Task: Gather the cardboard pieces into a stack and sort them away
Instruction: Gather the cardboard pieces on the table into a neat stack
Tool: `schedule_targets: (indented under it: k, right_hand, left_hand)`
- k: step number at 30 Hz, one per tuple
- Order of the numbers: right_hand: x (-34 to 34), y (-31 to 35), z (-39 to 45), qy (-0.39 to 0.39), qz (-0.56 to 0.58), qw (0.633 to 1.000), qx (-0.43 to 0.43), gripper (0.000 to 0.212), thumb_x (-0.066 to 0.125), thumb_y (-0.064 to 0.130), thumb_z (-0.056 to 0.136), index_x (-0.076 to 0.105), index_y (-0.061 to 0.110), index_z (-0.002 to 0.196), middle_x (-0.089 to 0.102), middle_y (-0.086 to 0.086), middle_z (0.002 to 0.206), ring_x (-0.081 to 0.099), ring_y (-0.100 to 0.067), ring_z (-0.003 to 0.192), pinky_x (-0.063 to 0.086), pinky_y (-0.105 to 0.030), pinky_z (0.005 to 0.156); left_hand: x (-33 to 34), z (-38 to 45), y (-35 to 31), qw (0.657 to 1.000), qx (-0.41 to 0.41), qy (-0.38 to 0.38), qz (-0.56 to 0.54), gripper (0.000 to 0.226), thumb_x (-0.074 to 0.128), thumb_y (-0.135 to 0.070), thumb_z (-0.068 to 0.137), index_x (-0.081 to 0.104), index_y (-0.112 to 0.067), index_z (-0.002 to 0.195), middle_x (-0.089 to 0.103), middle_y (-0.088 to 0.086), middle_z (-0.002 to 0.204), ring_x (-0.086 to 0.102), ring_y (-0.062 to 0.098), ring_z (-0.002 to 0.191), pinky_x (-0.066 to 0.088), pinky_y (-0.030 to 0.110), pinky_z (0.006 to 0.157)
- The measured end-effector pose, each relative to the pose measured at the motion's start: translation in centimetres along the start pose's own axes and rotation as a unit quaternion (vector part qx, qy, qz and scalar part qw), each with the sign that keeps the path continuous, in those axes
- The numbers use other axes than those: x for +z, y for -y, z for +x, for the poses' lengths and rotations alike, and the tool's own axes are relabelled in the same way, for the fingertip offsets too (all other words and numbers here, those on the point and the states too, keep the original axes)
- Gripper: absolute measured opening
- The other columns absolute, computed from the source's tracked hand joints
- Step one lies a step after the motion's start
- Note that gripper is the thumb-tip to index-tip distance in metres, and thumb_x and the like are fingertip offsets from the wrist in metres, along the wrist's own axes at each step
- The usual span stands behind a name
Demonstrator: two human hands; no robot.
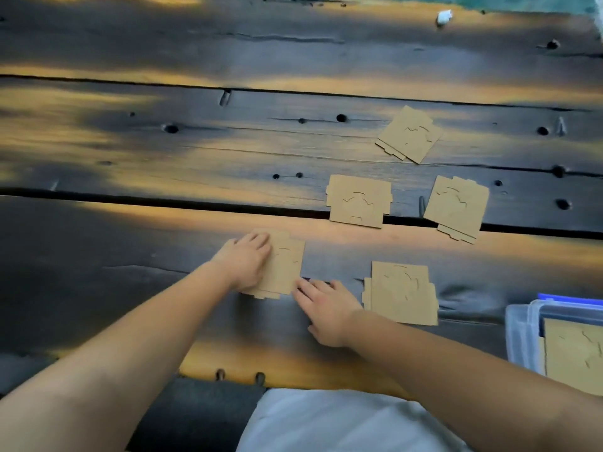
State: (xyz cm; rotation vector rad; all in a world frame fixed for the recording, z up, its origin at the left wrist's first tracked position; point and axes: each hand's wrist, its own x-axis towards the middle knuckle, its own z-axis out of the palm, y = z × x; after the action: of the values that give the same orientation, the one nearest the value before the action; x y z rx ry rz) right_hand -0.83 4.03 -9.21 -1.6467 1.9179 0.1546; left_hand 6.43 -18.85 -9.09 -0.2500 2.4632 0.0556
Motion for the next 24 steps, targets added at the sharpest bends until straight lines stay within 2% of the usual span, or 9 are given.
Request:
schedule_targets:
  k: [2,5,7,10,14,18,20,22,24]
  right_hand:
    - [0.0,0.8,1.5,0.044,-0.023,0.999,-0.021,0.083,0.051,0.043,0.092,-0.001,0.023,0.154,0.002,-0.003,0.164,0.005,-0.028,0.149,0.015,-0.057,0.115]
    - [0.2,0.9,2.3,0.071,-0.035,0.997,0.011,0.079,0.038,0.053,0.096,-0.011,0.026,0.153,-0.001,0.002,0.165,-0.005,-0.026,0.150,0.003,-0.058,0.117]
    - [0.1,0.3,2.2,0.051,-0.030,0.997,0.045,0.076,0.029,0.057,0.096,-0.009,0.025,0.153,0.004,0.002,0.165,-0.006,-0.026,0.150,0.001,-0.058,0.116]
    - [-0.4,-1.4,1.7,0.034,-0.012,0.993,0.110,0.077,0.024,0.061,0.092,-0.004,0.025,0.154,0.013,0.004,0.163,-0.001,-0.029,0.150,0.002,-0.059,0.114]
    - [-0.6,-3.3,1.1,0.033,0.012,0.985,0.167,0.078,0.030,0.060,0.090,0.000,0.025,0.153,0.014,0.006,0.163,0.002,-0.029,0.149,0.006,-0.058,0.113]
    - [-0.2,-3.5,0.6,0.050,0.056,0.981,0.181,0.086,0.046,0.058,0.088,0.001,0.026,0.153,0.002,0.005,0.165,0.004,-0.027,0.149,0.013,-0.053,0.115]
    - [0.2,-2.8,0.2,0.017,0.101,0.973,0.208,0.090,0.054,0.055,0.084,0.004,0.024,0.153,0.000,0.000,0.164,0.010,-0.029,0.148,0.020,-0.051,0.114]
    - [0.6,-1.9,-0.1,-0.039,0.198,0.943,0.264,0.090,0.061,0.047,0.082,0.012,0.019,0.151,0.011,-0.008,0.160,0.022,-0.035,0.141,0.029,-0.047,0.112]
    - [0.7,-1.2,0.0,-0.098,0.340,0.870,0.342,0.076,0.066,0.036,0.080,0.028,0.013,0.142,0.031,-0.013,0.144,0.035,-0.035,0.130,0.036,-0.043,0.107]
  left_hand:
    - [0.6,-0.2,0.6,1.000,0.005,0.027,-0.006,0.070,0.042,-0.028,0.090,0.015,-0.018,0.154,0.001,0.002,0.165,0.007,0.022,0.149,0.024,0.048,0.115]
    - [0.9,-0.7,0.3,0.998,-0.014,0.037,-0.050,0.074,0.043,-0.029,0.090,0.011,-0.016,0.155,0.000,0.005,0.165,0.009,0.027,0.149,0.024,0.048,0.115]
    - [1.0,-1.1,-0.4,0.994,-0.033,0.034,-0.097,0.072,0.044,-0.032,0.090,0.016,-0.013,0.153,0.009,0.010,0.163,0.021,0.035,0.143,0.028,0.046,0.115]
    - [1.6,-2.4,-2.0,0.985,-0.037,-0.015,-0.168,0.055,0.042,-0.032,0.090,0.037,-0.011,0.141,0.041,0.012,0.144,0.043,0.035,0.118,0.039,0.042,0.103]
    - [3.3,-4.7,-5.2,0.981,-0.008,-0.045,-0.191,0.043,0.042,-0.030,0.090,0.049,-0.010,0.128,0.056,0.012,0.119,0.049,0.031,0.112,0.043,0.041,0.097]
    - [4.1,-5.5,-7.2,0.976,-0.027,-0.036,-0.212,0.038,0.044,-0.033,0.092,0.052,-0.012,0.123,0.050,0.009,0.119,0.046,0.030,0.113,0.043,0.041,0.097]
    - [4.1,-5.4,-7.2,0.967,-0.050,-0.045,-0.244,0.037,0.046,-0.032,0.091,0.053,-0.012,0.121,0.048,0.008,0.123,0.045,0.029,0.116,0.042,0.040,0.099]
    - [3.7,-5.2,-6.9,0.944,-0.094,-0.071,-0.308,0.040,0.048,-0.030,0.090,0.052,-0.012,0.127,0.047,0.007,0.130,0.045,0.028,0.120,0.042,0.039,0.100]
    - [3.1,-5.0,-6.8,0.893,-0.149,-0.086,-0.416,0.044,0.051,-0.024,0.088,0.051,-0.014,0.131,0.048,0.008,0.133,0.047,0.025,0.119,0.041,0.032,0.094]
